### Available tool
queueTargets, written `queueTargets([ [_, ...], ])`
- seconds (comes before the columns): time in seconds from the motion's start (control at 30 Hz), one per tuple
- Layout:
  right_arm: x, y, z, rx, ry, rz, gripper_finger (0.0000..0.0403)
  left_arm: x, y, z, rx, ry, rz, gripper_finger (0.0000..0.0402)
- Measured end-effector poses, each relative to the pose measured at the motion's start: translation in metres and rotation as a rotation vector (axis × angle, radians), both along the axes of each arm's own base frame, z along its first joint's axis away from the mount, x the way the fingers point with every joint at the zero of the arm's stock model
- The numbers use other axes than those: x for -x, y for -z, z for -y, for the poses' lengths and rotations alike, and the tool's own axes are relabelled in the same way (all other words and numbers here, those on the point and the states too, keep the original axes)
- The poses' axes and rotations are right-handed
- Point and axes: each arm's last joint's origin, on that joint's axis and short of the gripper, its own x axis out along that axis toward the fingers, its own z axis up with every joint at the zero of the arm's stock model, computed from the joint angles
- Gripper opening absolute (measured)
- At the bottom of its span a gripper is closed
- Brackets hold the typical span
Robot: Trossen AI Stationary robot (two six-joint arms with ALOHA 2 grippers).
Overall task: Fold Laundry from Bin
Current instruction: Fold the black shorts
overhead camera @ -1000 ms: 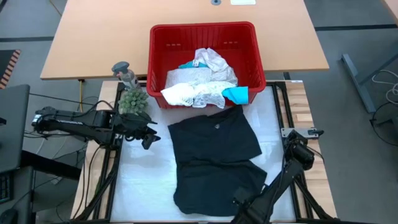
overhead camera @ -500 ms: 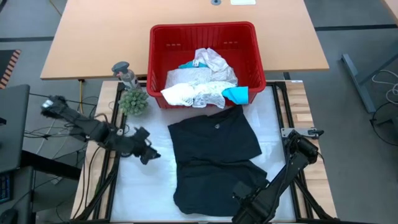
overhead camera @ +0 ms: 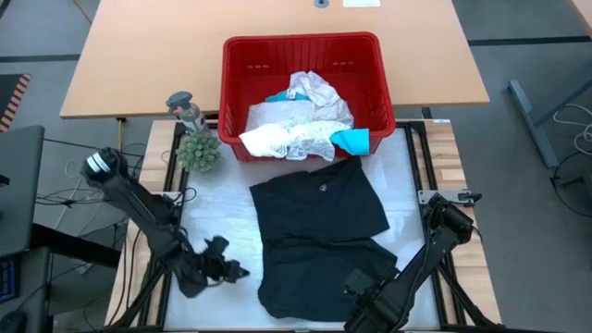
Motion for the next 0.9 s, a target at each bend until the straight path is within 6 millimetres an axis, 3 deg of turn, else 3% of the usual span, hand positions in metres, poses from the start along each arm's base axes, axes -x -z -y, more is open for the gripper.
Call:
queueTargets([
  [0.2, 0.000, 0.000, -0.004, 0.012, -0.040, 0.048, 0.0190, -0.024, 0.039, 0.032, 0.162, -0.070, 0.106, 0.0209],
  [0.37, 0.002, 0.001, -0.009, -0.001, -0.095, 0.063, 0.0189, -0.036, 0.062, 0.050, 0.208, -0.122, 0.088, 0.0209],
  [0.5, 0.006, 0.001, -0.015, 0.005, -0.117, 0.094, 0.0189, -0.041, 0.067, 0.062, 0.213, -0.132, 0.063, 0.0209],
  [0.67, 0.012, 0.001, -0.022, 0.000, -0.134, 0.123, 0.0189, -0.040, 0.060, 0.074, 0.202, -0.133, 0.050, 0.0209],
  [0.9, 0.018, 0.000, -0.033, -0.015, -0.143, 0.181, 0.0189, -0.037, 0.056, 0.077, 0.131, -0.179, -0.071, 0.0209],
])
